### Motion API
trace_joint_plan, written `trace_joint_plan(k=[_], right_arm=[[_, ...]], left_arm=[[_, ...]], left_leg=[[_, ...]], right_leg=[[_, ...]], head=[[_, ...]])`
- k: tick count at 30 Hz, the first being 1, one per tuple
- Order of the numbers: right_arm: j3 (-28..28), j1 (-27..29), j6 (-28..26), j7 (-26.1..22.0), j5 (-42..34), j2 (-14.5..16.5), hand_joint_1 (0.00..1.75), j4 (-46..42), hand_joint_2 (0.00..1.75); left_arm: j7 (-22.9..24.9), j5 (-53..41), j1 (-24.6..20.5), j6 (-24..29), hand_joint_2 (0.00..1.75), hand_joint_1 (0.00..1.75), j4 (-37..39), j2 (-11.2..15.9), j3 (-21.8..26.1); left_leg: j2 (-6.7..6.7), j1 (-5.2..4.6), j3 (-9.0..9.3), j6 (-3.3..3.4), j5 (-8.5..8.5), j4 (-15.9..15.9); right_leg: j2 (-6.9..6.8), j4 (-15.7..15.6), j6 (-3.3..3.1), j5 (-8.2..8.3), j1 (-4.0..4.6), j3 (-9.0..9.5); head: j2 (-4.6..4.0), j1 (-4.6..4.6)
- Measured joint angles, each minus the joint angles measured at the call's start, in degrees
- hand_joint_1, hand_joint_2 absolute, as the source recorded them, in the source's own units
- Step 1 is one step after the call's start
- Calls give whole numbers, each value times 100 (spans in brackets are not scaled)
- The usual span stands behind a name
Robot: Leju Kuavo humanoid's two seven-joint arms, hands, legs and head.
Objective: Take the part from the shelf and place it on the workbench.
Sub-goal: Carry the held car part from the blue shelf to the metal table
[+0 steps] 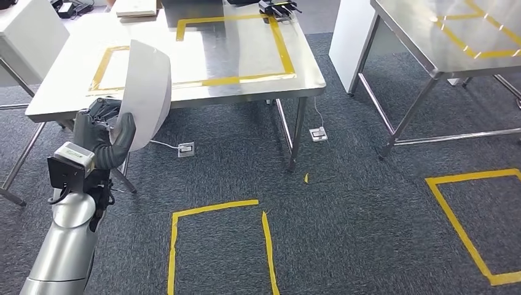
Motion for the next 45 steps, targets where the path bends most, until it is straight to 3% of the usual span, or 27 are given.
trace_joint_plan(k=[2, 4, 6, 8, 9, 10, 13, 15, 17, 19, 20, 22, 24, 25, 26, 28, 30, 34, 41, 45], right_arm=[[0, -10, 5, 5, 9, 1, 0, 0, 0], [0, -16, 18, 8, 24, 1, 0, 0, 0], [0, -8, 26, -4, 37, -4, 0, 0, 0], [-9, 2, 15, -8, -6, -11, 0, 0, 0], [-26, 4, 3, -5, -46, -13, 0, 0, 0], [-50, 4, -9, -2, -88, -13, 0, 0, 0], [-114, -8, -32, -2, -139, -18, 0, 0, 0], [-133, -13, -35, -8, -148, -20, 0, 0, 0], [-145, -15, -35, -13, -150, -18, 0, 0, 0], [-153, -20, -34, -14, -151, -11, 0, 0, 0], [-158, -19, -34, -15, -151, -9, 0, 0, 0], [-180, -10, -40, -15, -152, -9, 0, 0, 0], [-210, -3, -50, -15, -159, -9, 0, 0, 0], [-222, -2, -55, -15, -166, -8, 0, 0, 0], [-232, -5, -55, -15, -175, -7, 0, 0, 0], [-241, -13, -55, -16, -192, -1, 0, 0, 0], [-250, -15, -57, -16, -203, 4, 0, 0, 0], [-285, -11, -82, -9, -221, 6, 0, 0, 0], [-366, -12, -140, -7, -251, 11, 0, 0, 0], [-382, -15, -145, -9, -250, 16, 0, 0, 0]], left_arm=[[1, 0, 11, 0, 175, 175, -16, 30, 7], [2, 1, 10, 1, 175, 175, -39, 52, 13], [3, 1, 16, 2, 175, 175, -54, 53, 14], [8, 1, 48, 2, 175, 175, -54, 52, 14], [10, 1, 66, 2, 175, 175, -54, 53, 14], [13, 2, 79, 2, 175, 175, -54, 54, 14], [14, 4, 88, 3, 175, 175, -60, 56, 14], [15, 5, 90, 7, 175, 175, -68, 61, 15], [17, 5, 96, 9, 175, 175, -79, 70, 16], [17, 5, 99, 11, 175, 175, -92, 90, 19], [17, 6, 99, 14, 175, 175, -98, 101, 21], [16, 7, 108, 17, 175, 175, -100, 111, 21], [21, 8, 128, 16, 175, 175, -92, 111, 20], [28, 9, 130, 16, 175, 175, -88, 111, 20], [39, 10, 124, 15, 175, 175, -86, 111, 20], [77, 12, 92, 21, 175, 175, -86, 110, 20], [132, 16, 50, 45, 175, 175, -84, 104, 19], [272, 60, 22, 72, 175, 175, -52, 88, 19], [381, 108, 17, 103, 175, 175, -20, 37, 18], [391, 115, -8, 120, 175, 175, 4, 26, 18]], left_leg=[[-132, 13, -20, 73, 29, -14], [-243, 45, -13, 135, 61, -51], [-334, 64, -19, 172, 80, -62], [-421, 64, -37, 186, 84, -50], [-465, 64, -42, 186, 82, -41], [-509, 66, -44, 182, 79, -30], [-613, 67, -57, 130, 61, 19], [-660, 57, -82, 56, 66, 31], [-689, 59, -92, -21, 88, 4], [-592, 62, -153, -75, -5, 124], [-509, 60, -255, -95, -145, 352], [-369, 60, -589, -125, -524, 1103], [-336, 62, -821, -134, -691, 1638], [-331, 61, -784, -123, -615, 1594], [-325, 59, -630, -102, -452, 1319], [-287, 38, -178, -35, -142, 495], [-253, 10, 61, 12, -51, 37], [-275, -5, 61, 33, -37, -12], [-275, -12, 37, 92, -38, 6], [-277, -54, 14, 173, -72, 39]], right_leg=[[-65, -2, 63, -18, -1, 15], [150, 186, 136, -162, -22, -52], [451, 811, 182, -494, -36, -342], [526, 1513, 191, -741, -32, -706], [529, 1634, 188, -717, -33, -788], [530, 1521, 181, -582, -38, -760], [608, 416, 146, -46, -54, -281], [659, 74, 102, 29, -43, -141], [632, 56, 29, 54, -33, -139], [595, 18, -59, 93, -44, -117], [575, -1, -95, 108, -52, -110], [541, -5, -126, 110, -44, -113], [501, -1, -131, 107, -30, -116], [486, 2, -130, 106, -24, -116], [475, 6, -127, 104, -18, -112], [459, 25, -106, 91, 1, -111], [449, 45, -74, 81, 22, -132], [446, 25, -80, 107, 34, -140], [446, -30, -6, 145, 29, -129], [431, -58, 98, 153, -18, -121]], head=[[0, 2], [0, 8], [0, 28], [0, 42], [0, 44], [0, 44], [0, 46], [0, 46], [0, 46], [0, 37], [0, 29], [0, 15], [0, 15], [0, 15], [0, 15], [0, 16], [0, 19], [0, 23], [0, 23], [0, 19]])
